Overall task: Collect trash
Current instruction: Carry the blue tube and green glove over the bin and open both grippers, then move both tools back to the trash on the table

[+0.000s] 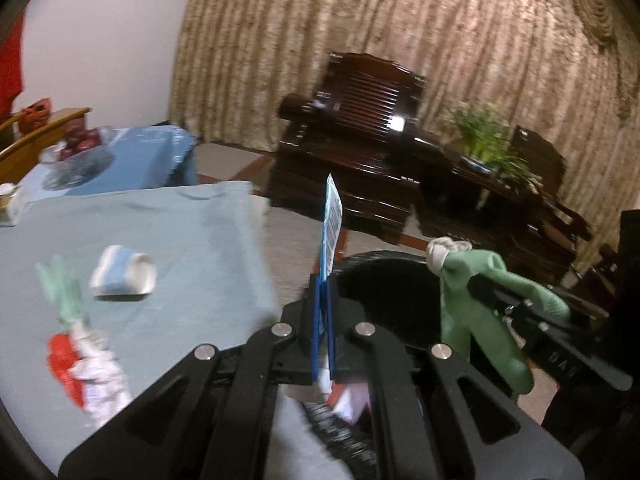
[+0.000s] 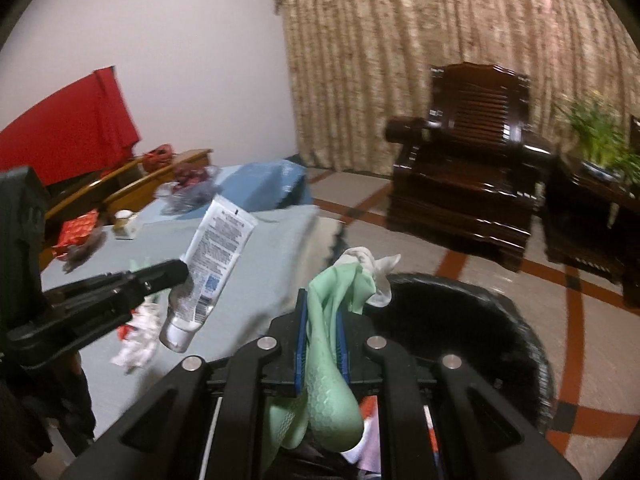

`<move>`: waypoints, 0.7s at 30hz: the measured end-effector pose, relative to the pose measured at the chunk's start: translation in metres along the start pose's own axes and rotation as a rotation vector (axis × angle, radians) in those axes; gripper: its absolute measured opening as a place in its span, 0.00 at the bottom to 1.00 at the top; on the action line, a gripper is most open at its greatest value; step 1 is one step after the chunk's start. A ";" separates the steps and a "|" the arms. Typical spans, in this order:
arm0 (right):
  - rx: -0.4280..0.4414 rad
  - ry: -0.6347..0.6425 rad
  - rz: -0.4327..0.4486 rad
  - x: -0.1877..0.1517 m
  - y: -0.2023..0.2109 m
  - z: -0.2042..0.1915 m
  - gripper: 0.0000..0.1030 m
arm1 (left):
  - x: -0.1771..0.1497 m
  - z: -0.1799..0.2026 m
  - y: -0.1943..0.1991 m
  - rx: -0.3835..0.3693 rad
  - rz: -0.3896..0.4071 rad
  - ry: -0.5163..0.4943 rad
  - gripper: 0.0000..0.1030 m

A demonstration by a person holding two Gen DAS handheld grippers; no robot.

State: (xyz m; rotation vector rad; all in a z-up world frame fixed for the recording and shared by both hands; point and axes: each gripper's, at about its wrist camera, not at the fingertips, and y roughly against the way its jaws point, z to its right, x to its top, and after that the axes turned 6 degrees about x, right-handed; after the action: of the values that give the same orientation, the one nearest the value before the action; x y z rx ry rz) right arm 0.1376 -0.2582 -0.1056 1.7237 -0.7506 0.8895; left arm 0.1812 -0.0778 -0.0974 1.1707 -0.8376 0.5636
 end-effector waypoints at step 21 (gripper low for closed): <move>-0.135 -0.106 -0.126 -0.054 -0.015 0.063 0.54 | -0.032 0.044 -0.078 -0.123 -0.148 -0.018 0.49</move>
State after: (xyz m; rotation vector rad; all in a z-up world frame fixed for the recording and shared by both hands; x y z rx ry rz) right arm 0.1338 -0.3103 -0.1723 1.6882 -0.7461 0.6511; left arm 0.2098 -0.1422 -0.1607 1.1160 -0.7823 0.3754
